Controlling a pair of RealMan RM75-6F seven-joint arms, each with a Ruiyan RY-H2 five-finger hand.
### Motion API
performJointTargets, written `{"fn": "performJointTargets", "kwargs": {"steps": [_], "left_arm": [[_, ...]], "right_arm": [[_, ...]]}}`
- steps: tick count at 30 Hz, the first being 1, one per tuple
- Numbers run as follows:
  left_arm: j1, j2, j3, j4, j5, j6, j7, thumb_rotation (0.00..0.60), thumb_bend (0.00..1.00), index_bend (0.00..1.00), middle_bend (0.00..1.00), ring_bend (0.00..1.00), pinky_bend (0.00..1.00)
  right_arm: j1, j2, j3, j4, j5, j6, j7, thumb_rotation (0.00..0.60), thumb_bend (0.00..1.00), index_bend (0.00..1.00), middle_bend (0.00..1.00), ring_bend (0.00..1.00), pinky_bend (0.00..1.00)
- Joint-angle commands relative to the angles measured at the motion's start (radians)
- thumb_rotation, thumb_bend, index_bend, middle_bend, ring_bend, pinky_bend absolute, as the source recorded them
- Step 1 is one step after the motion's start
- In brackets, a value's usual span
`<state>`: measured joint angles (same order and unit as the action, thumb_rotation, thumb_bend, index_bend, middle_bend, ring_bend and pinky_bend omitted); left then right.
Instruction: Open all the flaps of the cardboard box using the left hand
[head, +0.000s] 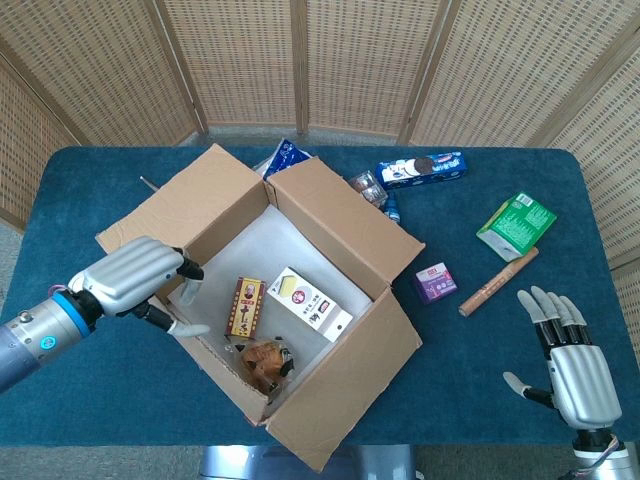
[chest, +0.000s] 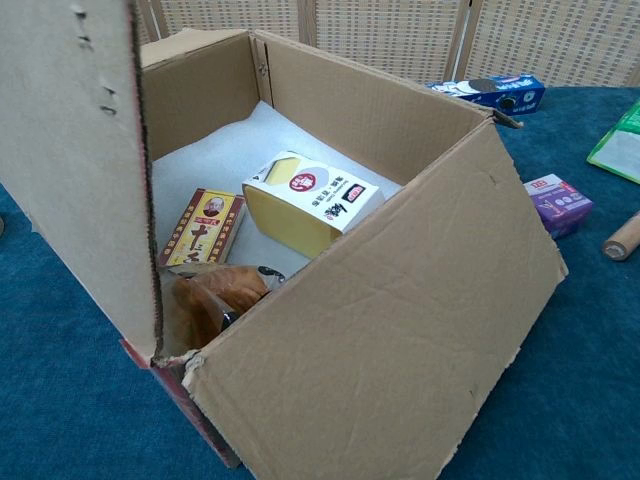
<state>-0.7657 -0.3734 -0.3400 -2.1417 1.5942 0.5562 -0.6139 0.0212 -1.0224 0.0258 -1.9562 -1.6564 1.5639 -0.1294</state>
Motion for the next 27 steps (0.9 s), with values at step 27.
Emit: {"fn": "performJointTargets", "kwargs": {"steps": [27], "left_arm": [[0.138, 0.087, 0.194, 0.092, 0.36, 0.187, -0.167, 0.284, 0.0, 0.66, 0.61, 0.47, 0.64]], "right_arm": [[-0.005, 0.004, -0.002, -0.008, -0.008, 0.005, 0.001, 0.6, 0.0, 0.0, 0.0, 0.0, 0.0]]}}
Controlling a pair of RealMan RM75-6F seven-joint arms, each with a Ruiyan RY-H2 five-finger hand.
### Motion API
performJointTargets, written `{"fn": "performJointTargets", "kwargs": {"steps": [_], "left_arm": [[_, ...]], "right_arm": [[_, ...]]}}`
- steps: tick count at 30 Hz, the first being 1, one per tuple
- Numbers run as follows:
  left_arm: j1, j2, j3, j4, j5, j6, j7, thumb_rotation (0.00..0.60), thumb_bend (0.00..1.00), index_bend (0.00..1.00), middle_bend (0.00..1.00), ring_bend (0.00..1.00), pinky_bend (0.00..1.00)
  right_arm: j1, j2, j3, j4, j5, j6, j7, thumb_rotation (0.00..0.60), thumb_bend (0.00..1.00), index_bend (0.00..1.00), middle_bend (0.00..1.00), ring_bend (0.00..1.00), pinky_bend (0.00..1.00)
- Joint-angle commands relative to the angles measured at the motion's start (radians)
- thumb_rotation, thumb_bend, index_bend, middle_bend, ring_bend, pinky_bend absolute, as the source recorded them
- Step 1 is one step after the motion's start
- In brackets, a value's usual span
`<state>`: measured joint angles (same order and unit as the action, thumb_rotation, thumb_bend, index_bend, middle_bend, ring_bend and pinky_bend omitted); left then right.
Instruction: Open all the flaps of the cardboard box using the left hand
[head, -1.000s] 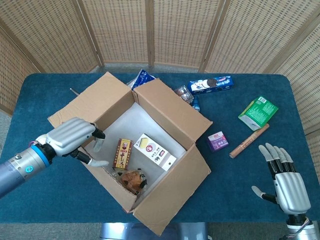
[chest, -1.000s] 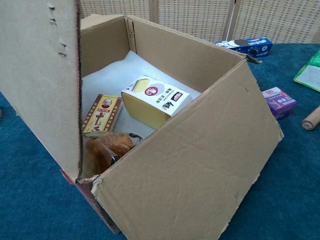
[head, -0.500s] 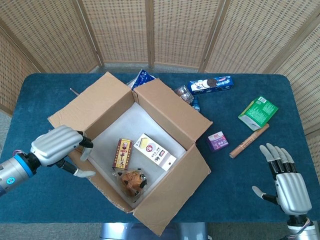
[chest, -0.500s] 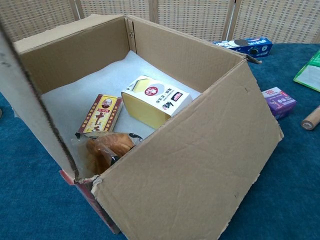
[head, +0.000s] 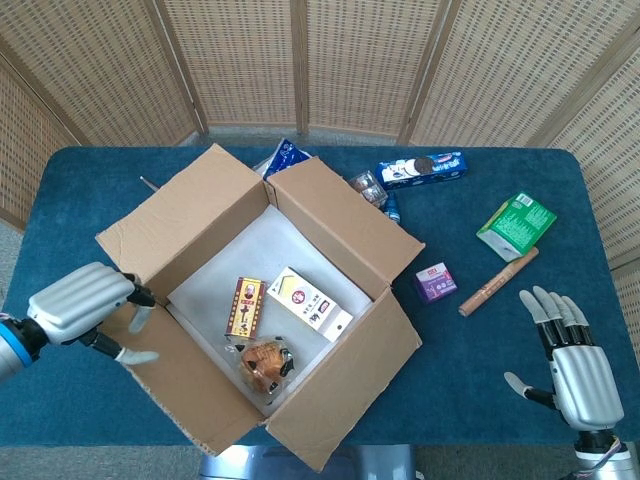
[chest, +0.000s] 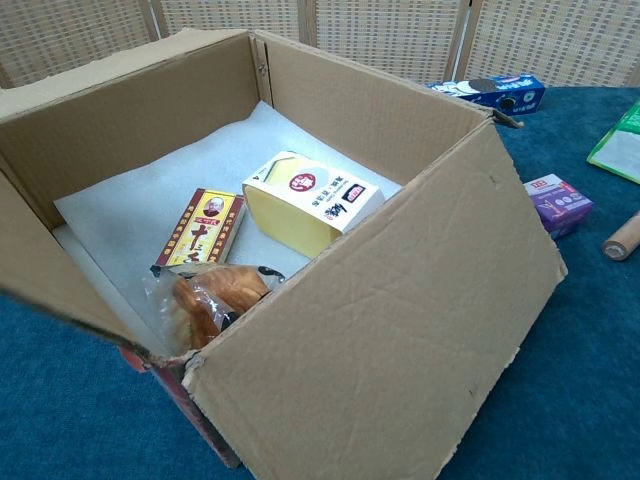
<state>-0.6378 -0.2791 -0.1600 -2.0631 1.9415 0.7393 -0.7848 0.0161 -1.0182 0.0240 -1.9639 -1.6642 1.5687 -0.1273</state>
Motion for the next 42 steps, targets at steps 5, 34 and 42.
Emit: {"fn": "performJointTargets", "kwargs": {"steps": [5, 34, 42], "left_arm": [[0.026, -0.049, 0.049, 0.046, 0.026, -0.01, 0.028, 0.284, 0.0, 0.66, 0.61, 0.47, 0.63], [0.373, -0.514, 0.057, 0.562, -0.43, 0.514, 0.539, 0.6, 0.0, 0.1, 0.0, 0.0, 0.1], [0.485, -0.629, 0.094, 0.686, -0.486, 0.618, 0.44, 0.6, 0.0, 0.08, 0.0, 0.0, 0.1]], "right_arm": [[0.0, -0.002, -0.001, -0.001, -0.003, -0.001, -0.006, 0.6, 0.0, 0.0, 0.0, 0.0, 0.0], [-0.002, -0.001, -0.008, -0.003, -0.017, -0.003, -0.006, 0.6, 0.0, 0.0, 0.0, 0.0, 0.0], [0.0, -0.004, 0.006, 0.006, 0.001, 0.003, 0.003, 0.6, 0.0, 0.0, 0.0, 0.0, 0.0]]}}
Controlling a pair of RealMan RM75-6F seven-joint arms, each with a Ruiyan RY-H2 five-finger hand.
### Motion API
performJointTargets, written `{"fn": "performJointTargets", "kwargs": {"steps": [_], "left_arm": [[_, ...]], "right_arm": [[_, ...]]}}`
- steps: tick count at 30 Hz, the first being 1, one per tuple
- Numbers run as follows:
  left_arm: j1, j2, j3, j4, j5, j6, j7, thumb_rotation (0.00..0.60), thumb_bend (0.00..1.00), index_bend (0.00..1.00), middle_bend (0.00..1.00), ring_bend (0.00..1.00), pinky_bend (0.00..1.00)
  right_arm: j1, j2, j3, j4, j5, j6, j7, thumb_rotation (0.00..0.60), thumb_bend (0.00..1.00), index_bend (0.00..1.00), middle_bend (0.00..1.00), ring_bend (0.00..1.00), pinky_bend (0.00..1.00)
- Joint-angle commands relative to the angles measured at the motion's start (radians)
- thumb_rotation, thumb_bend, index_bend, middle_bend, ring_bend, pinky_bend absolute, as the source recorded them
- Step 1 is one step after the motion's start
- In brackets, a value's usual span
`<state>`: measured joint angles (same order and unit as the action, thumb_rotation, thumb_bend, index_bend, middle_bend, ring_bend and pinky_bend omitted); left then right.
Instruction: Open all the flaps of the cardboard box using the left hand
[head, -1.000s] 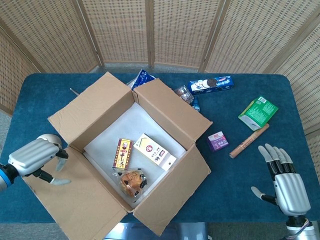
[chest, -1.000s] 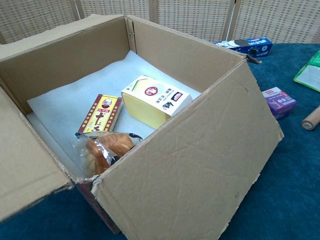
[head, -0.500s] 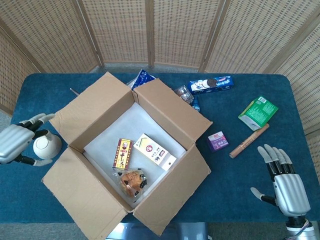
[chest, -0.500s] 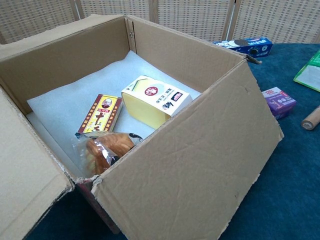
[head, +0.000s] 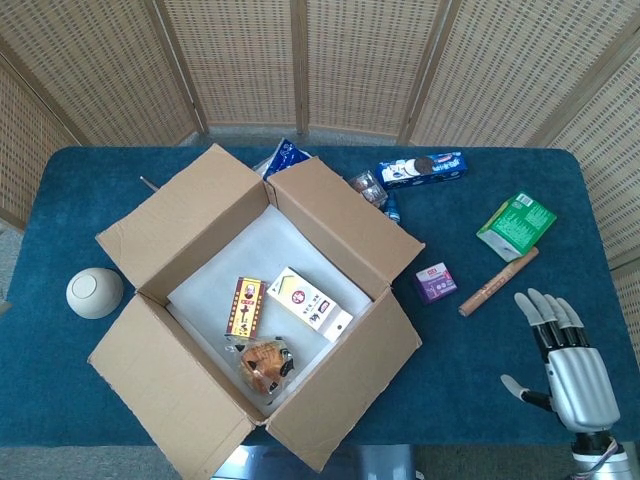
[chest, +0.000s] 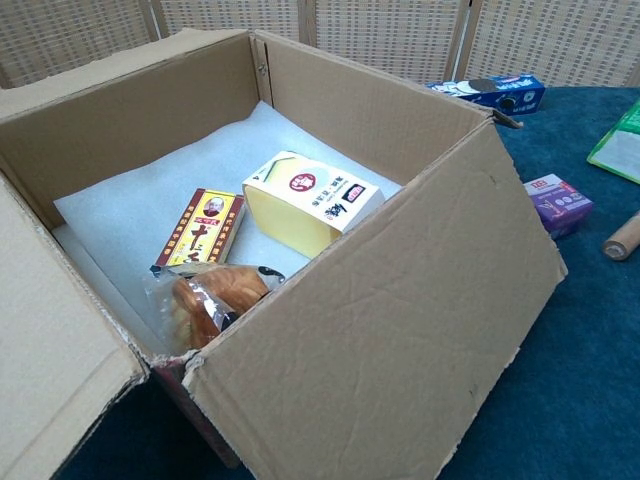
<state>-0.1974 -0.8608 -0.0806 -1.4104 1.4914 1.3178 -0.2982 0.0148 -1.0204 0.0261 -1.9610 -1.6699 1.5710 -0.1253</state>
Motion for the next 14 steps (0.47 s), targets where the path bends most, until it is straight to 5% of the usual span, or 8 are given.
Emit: {"fn": "performJointTargets", "kwargs": {"steps": [1, 14], "left_arm": [[0.057, -0.063, 0.017, 0.037, -0.046, 0.047, -0.061, 0.6, 0.0, 0.09, 0.0, 0.0, 0.1], [0.123, -0.198, 0.007, -0.03, -0.073, 0.169, 0.026, 0.6, 0.0, 0.1, 0.0, 0.0, 0.1]], "right_arm": [[0.003, -0.002, 0.005, 0.003, 0.011, -0.004, 0.003, 0.6, 0.0, 0.0, 0.0, 0.0, 0.0], [0.002, -0.008, 0.017, 0.008, 0.036, 0.001, -0.012, 0.6, 0.0, 0.0, 0.0, 0.0, 0.0]]}}
